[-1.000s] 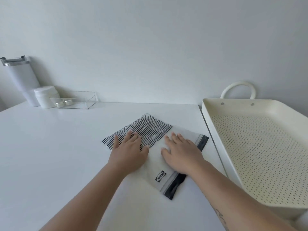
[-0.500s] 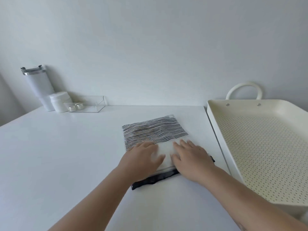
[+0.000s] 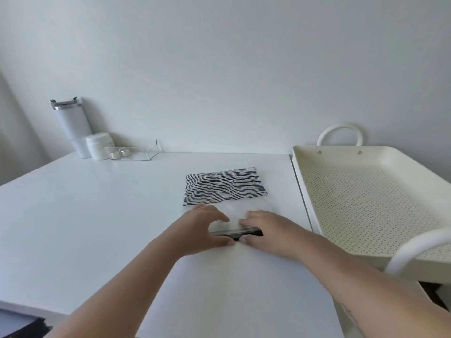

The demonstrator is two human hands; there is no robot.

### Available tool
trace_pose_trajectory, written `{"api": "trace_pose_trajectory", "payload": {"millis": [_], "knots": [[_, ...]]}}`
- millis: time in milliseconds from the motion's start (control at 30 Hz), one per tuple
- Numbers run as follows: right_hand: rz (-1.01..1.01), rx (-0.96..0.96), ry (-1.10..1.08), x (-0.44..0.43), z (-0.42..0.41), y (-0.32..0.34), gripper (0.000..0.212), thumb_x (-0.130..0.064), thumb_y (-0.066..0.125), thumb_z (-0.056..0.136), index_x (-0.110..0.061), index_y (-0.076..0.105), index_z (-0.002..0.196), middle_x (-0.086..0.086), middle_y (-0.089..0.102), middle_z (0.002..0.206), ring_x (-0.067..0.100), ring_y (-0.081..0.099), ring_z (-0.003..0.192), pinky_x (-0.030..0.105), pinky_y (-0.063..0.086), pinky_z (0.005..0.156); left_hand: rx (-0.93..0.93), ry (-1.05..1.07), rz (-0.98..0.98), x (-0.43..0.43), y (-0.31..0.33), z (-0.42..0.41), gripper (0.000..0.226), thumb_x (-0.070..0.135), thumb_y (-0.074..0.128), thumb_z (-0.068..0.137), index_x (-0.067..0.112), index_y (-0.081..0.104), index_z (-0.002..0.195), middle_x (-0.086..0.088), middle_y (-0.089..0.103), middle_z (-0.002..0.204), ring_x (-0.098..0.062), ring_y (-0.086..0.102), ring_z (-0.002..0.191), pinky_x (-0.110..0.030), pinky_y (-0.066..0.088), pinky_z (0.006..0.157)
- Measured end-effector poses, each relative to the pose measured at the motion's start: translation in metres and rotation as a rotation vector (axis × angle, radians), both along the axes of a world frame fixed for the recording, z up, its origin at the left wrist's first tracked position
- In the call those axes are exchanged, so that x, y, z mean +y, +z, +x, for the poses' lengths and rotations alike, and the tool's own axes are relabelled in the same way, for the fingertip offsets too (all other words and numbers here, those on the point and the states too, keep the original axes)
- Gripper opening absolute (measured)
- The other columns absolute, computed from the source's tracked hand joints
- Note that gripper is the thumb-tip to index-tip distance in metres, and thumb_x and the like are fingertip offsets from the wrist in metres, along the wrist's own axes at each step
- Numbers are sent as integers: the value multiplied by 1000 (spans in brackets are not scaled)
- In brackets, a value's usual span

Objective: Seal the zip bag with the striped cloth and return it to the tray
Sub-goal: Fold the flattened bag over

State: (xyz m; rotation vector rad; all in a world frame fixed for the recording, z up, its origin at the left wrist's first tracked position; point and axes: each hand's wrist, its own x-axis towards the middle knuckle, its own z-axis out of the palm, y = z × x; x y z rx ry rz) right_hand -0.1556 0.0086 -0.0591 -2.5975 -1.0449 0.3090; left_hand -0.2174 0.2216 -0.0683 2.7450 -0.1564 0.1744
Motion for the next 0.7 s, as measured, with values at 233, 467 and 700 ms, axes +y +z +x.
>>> {"api": "trace_pose_trajectory", "payload": {"millis": [233, 467, 700], "knots": [[-38, -247, -1, 5, -19, 2, 23, -25, 46, 92, -20, 65, 103, 1, 56, 107, 25, 53, 101, 37, 49, 79, -124, -15, 123, -19, 2, -23, 20, 35, 58, 86, 29, 70, 100, 11, 65, 96, -9, 55, 92, -34, 51, 74], [-12, -474, -69, 9, -12, 14, 23, -4, 42, 88, -11, 62, 96, 3, 56, 94, 26, 50, 84, 32, 34, 64, -229, 59, 266, -20, 19, -24, 15, 28, 51, 91, 26, 65, 97, 9, 64, 92, -13, 58, 88, -32, 51, 67], [115, -349, -101, 9, 14, 68, 12, -15, 46, 90, -16, 47, 78, 1, 54, 84, 26, 50, 72, 31, 32, 53, -206, 143, 259, -11, 89, 11, 15, 28, 47, 92, 22, 59, 85, 5, 63, 83, -20, 60, 77, -32, 47, 61]]}}
